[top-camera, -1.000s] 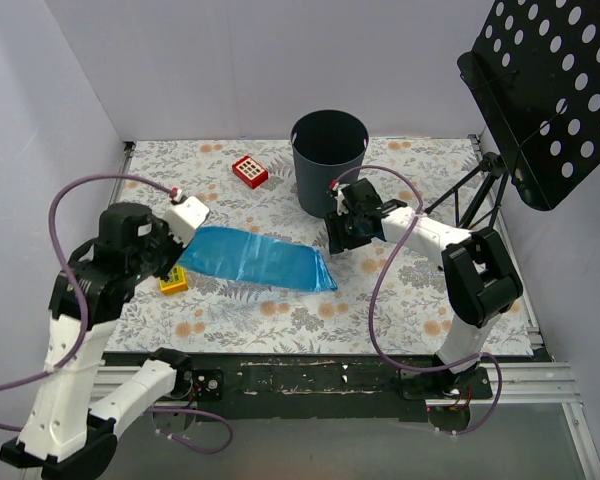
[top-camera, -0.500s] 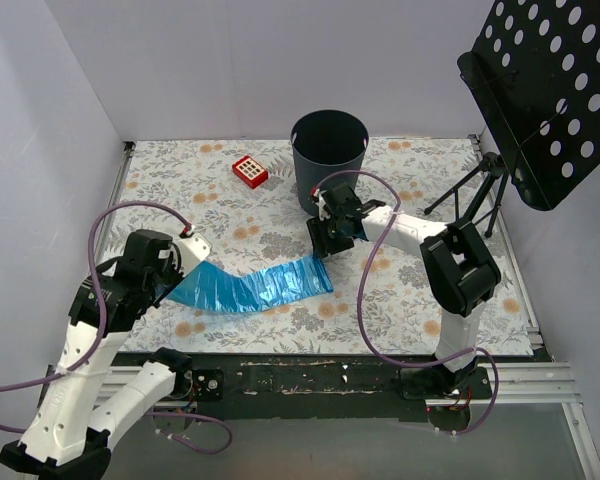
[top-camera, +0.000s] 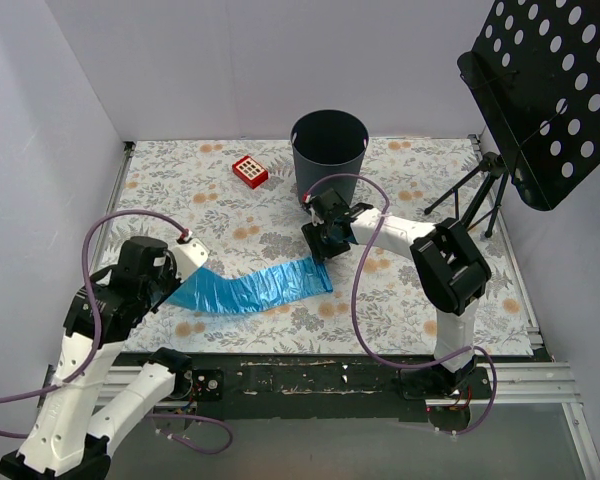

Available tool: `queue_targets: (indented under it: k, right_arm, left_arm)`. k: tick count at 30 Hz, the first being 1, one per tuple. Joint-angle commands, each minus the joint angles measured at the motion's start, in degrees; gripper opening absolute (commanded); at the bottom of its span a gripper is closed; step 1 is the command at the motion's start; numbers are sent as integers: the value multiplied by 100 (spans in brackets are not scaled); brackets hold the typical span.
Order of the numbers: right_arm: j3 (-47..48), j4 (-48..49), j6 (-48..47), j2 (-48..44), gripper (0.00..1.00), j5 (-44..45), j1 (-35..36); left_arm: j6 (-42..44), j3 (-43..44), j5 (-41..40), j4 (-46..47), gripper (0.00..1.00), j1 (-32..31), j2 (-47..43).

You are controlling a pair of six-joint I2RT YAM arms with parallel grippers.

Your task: Put the trash bags into the trash bin

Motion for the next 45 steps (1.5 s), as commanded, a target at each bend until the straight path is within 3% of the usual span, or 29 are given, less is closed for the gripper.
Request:
queue_targets:
  k: [1,5,7,9,11,12,17,27,36,45]
  right_arm:
    - [131,-141,-32,59,58,-10,36]
    - [104,-1,-146,243,44,-590,62]
    - [131,70,-199,332,38,-828,62]
    - [174,131,-295,384,24,-1082,62]
    - [175,219,-436,341,5,-1259,62]
    - [175,245,-489,271,1,-1251,62]
    - [192,246,-1156,-440,1,-943,36]
    - [183,53,-2396,-2058,1,-1241,18]
    - [517,-457,-3073,-2454,1,-1268,9]
    - [711,-712,-2968,-2472,1,-873,9]
  left_arm:
    - [-269,22,332,-215,17,-30,178]
    - [-550,136,683,-163,69,-83,301]
    - [-621,241,1156,-23,81,-109,354]
    - [-629,233,1701,231,87,-118,459]
    - [-708,145,2272,679,89,-118,608]
    - [-726,84,2579,907,90,-118,688]
    - [-884,-381,3775,2392,92,-109,1074]
    - [-1007,-2368,6298,6285,95,-109,1609]
    - [-2755,-2439,6888,9722,96,-135,3367]
    - [-4144,-2149,7451,11376,89,-390,4801]
